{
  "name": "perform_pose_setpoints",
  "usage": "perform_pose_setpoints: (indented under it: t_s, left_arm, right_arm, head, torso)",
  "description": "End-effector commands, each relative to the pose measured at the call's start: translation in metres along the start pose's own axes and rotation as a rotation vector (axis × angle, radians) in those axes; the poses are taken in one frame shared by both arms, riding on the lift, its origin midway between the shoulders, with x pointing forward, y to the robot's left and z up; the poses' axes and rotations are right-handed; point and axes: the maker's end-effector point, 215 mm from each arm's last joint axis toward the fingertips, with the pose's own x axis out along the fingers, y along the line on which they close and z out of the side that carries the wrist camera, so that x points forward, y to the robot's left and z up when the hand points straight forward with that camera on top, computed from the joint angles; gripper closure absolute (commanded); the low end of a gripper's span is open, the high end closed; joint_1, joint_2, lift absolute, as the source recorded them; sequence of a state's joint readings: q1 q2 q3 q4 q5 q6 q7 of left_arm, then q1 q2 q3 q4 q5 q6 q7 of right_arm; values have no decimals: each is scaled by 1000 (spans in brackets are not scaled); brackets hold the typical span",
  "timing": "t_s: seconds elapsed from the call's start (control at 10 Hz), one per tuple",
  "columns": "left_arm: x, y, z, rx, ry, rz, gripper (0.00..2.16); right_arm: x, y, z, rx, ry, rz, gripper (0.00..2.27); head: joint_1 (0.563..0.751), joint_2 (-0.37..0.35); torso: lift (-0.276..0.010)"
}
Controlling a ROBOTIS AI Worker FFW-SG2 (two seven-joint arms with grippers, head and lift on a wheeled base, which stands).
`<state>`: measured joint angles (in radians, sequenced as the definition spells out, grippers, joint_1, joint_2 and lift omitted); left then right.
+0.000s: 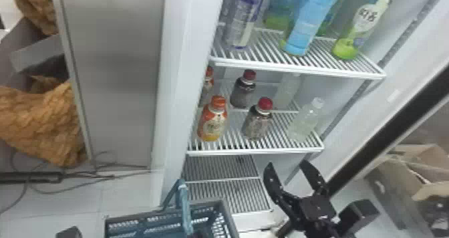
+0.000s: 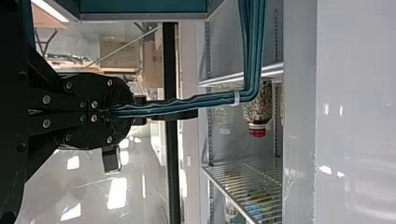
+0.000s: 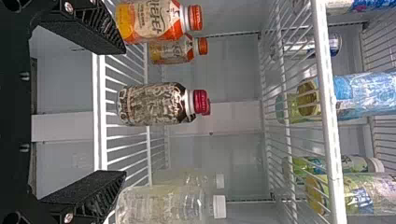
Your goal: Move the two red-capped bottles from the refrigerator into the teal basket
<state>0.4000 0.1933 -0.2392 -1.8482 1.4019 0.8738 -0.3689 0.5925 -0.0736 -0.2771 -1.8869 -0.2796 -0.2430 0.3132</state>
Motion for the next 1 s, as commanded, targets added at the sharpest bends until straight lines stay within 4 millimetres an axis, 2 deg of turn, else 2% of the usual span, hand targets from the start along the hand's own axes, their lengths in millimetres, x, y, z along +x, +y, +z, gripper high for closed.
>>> perform_pose_setpoints:
  t_s: [0.0,0.3,0.9]
  left_arm:
    - [0,-1,0,1,0,-2,1151]
    - [0,-1,1,0,-2,-1,1151]
    - [-1,-1,6,13,-3,2,1151]
  right_arm:
    - [1,-1,-2,1,2,-3,90]
    - [11,-5,-9,6,5,-9,88]
    - [53,-15,3,-28,-63,-22,90]
  head:
    - [695,-350]
    - [695,-350]
    - [695,-350]
  torso:
    - [-228]
    - [-228]
    - [-228]
